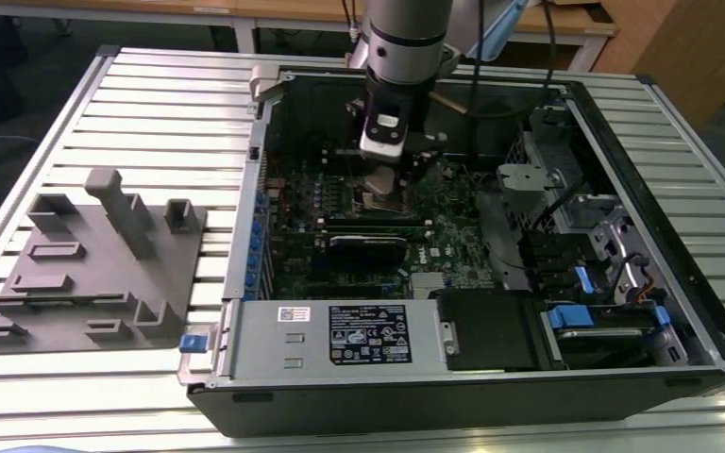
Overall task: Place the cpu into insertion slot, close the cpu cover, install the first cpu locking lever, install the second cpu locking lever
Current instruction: 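Place the cpu into insertion slot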
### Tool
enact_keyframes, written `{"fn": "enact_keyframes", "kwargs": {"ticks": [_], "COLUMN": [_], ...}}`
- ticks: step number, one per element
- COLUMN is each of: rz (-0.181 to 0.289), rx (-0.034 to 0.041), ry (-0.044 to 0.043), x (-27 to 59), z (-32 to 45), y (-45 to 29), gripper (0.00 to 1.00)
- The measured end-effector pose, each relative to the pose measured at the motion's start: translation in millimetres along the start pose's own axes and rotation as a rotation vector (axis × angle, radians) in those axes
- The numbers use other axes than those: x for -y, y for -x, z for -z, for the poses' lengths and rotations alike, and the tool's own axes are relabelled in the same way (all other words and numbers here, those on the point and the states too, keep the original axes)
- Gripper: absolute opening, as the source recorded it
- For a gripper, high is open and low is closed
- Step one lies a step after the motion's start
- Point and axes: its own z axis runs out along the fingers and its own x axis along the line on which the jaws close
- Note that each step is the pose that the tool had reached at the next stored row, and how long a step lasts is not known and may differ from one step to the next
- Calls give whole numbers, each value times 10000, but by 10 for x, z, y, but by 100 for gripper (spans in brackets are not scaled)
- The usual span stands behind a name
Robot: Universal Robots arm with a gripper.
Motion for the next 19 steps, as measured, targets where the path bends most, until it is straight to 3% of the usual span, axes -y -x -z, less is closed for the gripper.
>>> {"fn": "enact_keyframes", "kwargs": {"ticks": [5,10,19], "rz": [-880,-977,-2609], "rx": [20,23,58], "ry": [-13,-15,-36], "x": [0,0,0], "z": [-3,-4,-10], "y": [0,0,0], "gripper": [54,54,54]}}
